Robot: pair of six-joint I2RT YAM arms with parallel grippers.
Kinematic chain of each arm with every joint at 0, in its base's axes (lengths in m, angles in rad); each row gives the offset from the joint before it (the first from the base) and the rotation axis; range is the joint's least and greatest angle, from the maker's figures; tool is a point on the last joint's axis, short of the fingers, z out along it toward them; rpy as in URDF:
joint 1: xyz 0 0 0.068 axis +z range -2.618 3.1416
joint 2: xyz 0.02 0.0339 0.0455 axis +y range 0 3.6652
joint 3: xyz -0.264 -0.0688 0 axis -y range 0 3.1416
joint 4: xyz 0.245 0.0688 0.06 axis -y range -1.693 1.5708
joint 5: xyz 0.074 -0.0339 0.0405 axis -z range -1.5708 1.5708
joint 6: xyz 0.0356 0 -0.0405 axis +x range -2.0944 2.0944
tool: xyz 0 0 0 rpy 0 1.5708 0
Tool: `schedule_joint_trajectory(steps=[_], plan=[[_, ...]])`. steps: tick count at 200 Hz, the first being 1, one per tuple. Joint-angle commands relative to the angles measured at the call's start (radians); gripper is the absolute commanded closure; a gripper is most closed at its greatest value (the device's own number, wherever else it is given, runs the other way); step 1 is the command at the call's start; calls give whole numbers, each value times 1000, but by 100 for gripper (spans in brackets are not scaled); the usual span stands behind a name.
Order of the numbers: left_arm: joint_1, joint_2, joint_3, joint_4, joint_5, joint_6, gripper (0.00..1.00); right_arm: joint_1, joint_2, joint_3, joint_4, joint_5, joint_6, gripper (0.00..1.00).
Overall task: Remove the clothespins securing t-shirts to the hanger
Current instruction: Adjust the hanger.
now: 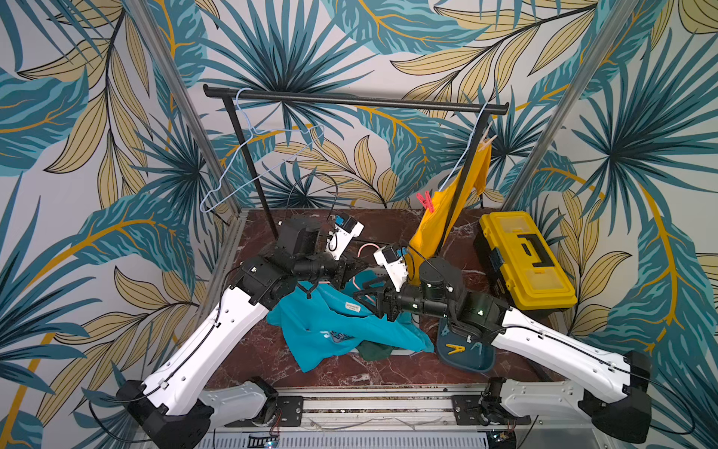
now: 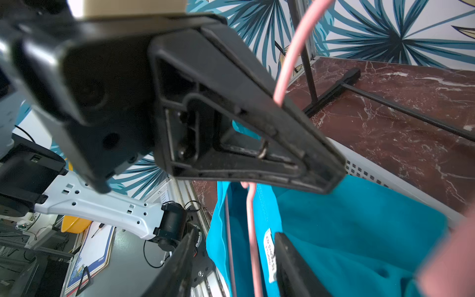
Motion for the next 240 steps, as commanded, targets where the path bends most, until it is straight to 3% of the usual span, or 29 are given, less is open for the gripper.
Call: schedule_joint_trajectory(steps=[1,61,89,106,113,149,163,210,240], plan=[[-9,-11,27,44,27,-24,100,6,34,23,59,16,-10,55],[-19,-12,18,55,47,-35,100,9,80,33,130,47,-4,73],[-21,-18,7,59,43,-37,100,9,83,32,146,61,-11,89],[-21,-24,1,59,25,-35,86,9,73,15,150,74,-16,100],[-21,-28,-2,60,14,-33,79,9,65,7,150,81,-19,100],[-21,-70,-26,59,-157,-39,17,9,-18,-76,171,126,-31,100],[-20,-99,-50,80,-253,-75,0,9,-71,-123,191,164,-38,100],[4,-143,-107,76,-404,-143,0,8,-251,-244,215,258,-61,100],[43,-141,-143,43,-413,-196,0,9,-342,-290,217,294,-67,100]])
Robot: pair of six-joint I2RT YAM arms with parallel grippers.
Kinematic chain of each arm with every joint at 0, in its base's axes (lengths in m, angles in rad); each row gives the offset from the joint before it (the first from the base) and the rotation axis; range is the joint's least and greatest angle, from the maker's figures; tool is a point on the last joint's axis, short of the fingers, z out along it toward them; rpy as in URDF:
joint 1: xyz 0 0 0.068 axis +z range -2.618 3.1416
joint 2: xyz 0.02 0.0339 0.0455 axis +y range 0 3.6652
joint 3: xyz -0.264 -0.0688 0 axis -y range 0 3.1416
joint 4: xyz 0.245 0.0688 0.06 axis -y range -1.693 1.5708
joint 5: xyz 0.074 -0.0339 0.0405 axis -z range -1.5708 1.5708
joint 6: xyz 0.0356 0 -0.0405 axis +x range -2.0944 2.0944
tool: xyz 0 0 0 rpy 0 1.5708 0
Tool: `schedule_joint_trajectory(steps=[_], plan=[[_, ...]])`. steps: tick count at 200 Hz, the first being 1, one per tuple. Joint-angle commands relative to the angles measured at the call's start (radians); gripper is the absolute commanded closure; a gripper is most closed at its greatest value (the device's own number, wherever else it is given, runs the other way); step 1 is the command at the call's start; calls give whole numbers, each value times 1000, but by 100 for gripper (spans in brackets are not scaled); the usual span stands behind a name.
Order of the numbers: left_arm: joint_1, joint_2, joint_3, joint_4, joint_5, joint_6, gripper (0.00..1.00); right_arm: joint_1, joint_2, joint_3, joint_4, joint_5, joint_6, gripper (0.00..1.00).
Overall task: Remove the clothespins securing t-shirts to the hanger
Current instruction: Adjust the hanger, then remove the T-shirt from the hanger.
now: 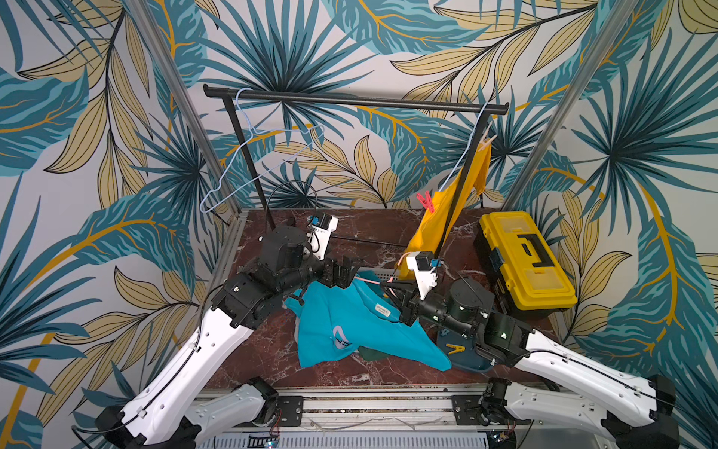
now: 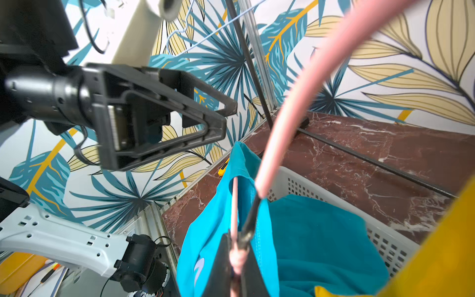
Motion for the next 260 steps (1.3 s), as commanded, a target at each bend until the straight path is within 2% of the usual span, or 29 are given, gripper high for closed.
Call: schedule_joint_trajectory(steps=[1,60,106,127,156,186,201,218,231,260], plan=[[28,-3,-37,-21,-51,-59,0,3,-64,-38,49,64,-19,100],[23,-17,-68,-18,83,-72,1,2,-115,-66,14,132,-24,100],[-50,44,-70,-13,170,-115,0,2,-102,-65,31,143,-35,100],[-83,73,-67,-13,150,-127,0,3,-95,-65,37,143,-36,100],[-98,71,-74,-15,23,-143,0,2,-94,-64,46,120,-30,100],[-100,74,-81,-15,-85,-132,12,2,-93,-58,51,98,-29,100],[-100,75,-81,-15,-91,-132,21,2,-94,-57,51,93,-26,100],[-100,78,-77,-14,-94,-133,38,2,-95,-58,50,91,-24,100],[-100,77,-71,-15,-94,-131,41,3,-93,-60,51,90,-23,100],[-101,74,-65,-15,-116,-119,57,2,-93,-62,52,77,-20,100]])
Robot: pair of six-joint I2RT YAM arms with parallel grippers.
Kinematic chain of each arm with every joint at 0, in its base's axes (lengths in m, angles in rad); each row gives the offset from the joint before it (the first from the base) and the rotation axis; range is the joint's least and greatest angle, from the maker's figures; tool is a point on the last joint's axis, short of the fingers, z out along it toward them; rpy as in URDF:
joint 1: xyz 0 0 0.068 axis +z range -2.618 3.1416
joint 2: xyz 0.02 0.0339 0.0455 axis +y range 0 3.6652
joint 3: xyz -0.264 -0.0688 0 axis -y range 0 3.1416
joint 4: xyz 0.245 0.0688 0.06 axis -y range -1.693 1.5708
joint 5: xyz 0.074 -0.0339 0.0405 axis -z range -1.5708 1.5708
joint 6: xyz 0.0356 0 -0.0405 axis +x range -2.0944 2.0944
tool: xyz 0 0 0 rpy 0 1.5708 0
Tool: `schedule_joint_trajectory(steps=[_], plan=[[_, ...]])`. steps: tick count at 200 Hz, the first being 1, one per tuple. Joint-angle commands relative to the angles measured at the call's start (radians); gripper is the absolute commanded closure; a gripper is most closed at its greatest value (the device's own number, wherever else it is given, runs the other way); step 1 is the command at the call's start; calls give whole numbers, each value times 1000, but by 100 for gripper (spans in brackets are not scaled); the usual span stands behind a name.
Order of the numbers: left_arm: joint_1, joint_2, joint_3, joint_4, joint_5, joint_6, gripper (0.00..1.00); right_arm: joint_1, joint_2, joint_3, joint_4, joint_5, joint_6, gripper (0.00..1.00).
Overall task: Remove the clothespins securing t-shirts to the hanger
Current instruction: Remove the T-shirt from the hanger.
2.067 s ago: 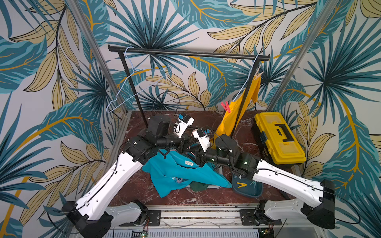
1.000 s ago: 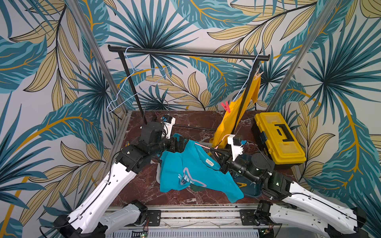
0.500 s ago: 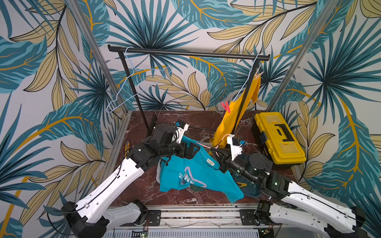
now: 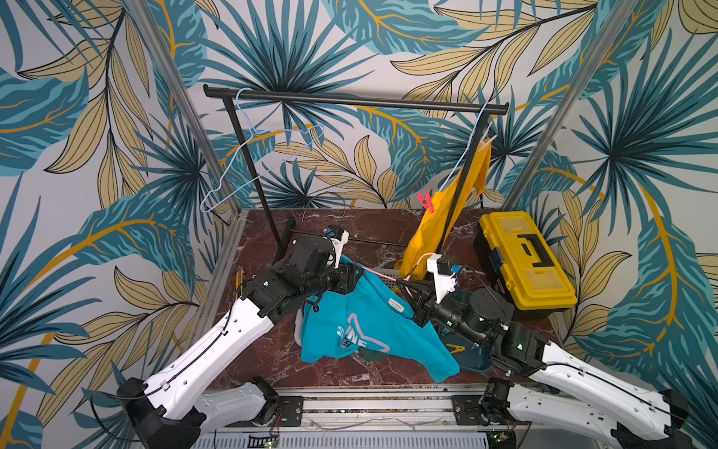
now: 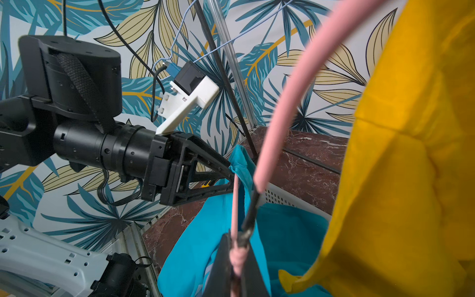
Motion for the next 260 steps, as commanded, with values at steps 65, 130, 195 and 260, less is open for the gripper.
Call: schedule_joint_trajectory(steps=[65,130,195,260], plan=[[0,-7,19,-5,-110,45,100,2,-3,-3,42,-109,6,100],[92,16,115,-62,-147,51,100,2,-60,-57,30,-192,-1,100],[192,40,139,-83,-125,72,100,2,-157,-95,21,-212,-15,100],[221,84,280,-126,-78,99,100,3,-81,-55,-43,-276,-26,100]])
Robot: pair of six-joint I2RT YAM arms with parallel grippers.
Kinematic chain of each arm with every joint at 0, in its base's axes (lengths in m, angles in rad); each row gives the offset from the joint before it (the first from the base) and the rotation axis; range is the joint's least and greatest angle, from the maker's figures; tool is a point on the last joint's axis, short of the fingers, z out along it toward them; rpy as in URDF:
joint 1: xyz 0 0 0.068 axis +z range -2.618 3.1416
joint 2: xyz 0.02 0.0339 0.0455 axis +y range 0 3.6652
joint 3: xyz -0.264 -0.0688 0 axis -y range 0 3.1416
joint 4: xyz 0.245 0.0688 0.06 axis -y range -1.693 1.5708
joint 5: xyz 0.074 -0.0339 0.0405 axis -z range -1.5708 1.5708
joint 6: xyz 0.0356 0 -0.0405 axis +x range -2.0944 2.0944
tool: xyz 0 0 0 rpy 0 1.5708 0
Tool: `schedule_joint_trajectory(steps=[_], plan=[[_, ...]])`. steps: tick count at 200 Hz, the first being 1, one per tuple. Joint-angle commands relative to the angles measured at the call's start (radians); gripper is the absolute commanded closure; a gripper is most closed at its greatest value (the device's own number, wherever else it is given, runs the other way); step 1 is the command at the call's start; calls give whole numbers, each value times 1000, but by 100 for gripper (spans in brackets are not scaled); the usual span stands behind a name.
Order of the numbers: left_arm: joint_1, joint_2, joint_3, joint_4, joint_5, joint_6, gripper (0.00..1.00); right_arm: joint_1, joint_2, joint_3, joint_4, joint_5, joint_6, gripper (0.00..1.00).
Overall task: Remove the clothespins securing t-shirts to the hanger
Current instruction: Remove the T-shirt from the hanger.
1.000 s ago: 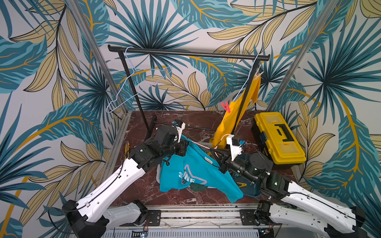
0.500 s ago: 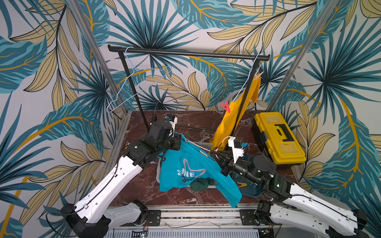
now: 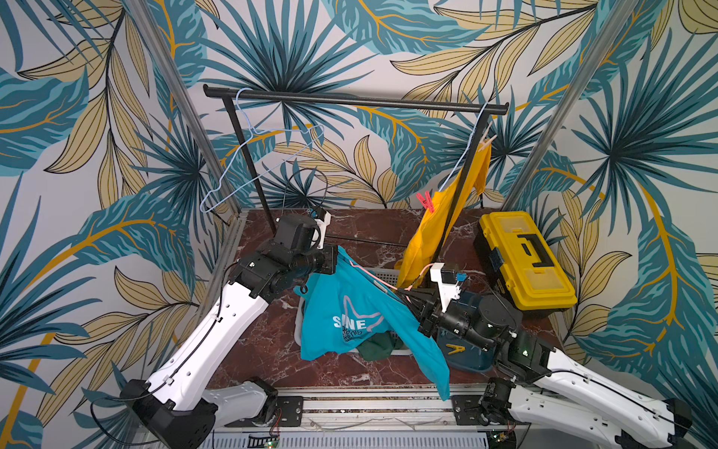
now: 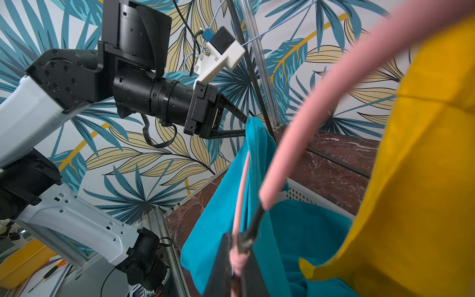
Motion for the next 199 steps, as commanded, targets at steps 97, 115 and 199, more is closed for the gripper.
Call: schedule_joint_trajectory(steps=[97,115,199], plan=[[215,40,124,-14,47,40,100,15,-157,-52,-97,-88,-22,100],[215,59,99,-13,111,23,100,16,-174,-55,-43,-71,-32,100],[177,-6,-43,-12,141,60,100,15,-77,-54,246,-4,-77,100]])
